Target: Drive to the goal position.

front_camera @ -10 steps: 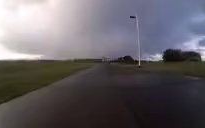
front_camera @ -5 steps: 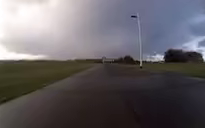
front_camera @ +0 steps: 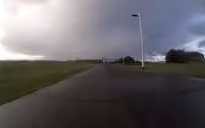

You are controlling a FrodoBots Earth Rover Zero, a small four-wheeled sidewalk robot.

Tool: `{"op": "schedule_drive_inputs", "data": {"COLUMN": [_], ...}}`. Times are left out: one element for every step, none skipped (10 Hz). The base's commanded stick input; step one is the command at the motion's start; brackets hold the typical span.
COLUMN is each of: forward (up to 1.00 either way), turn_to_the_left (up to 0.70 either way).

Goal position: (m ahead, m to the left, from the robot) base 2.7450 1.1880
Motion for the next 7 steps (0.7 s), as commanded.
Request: {"op": "schedule_drive_inputs", "data": {"forward": [0.7,0.7,0.7,0.7,0.7,0.7,0.7], "turn_to_the_left": [0.0,0.0,0.0,0.0,0.0,0.0,0.0]}}
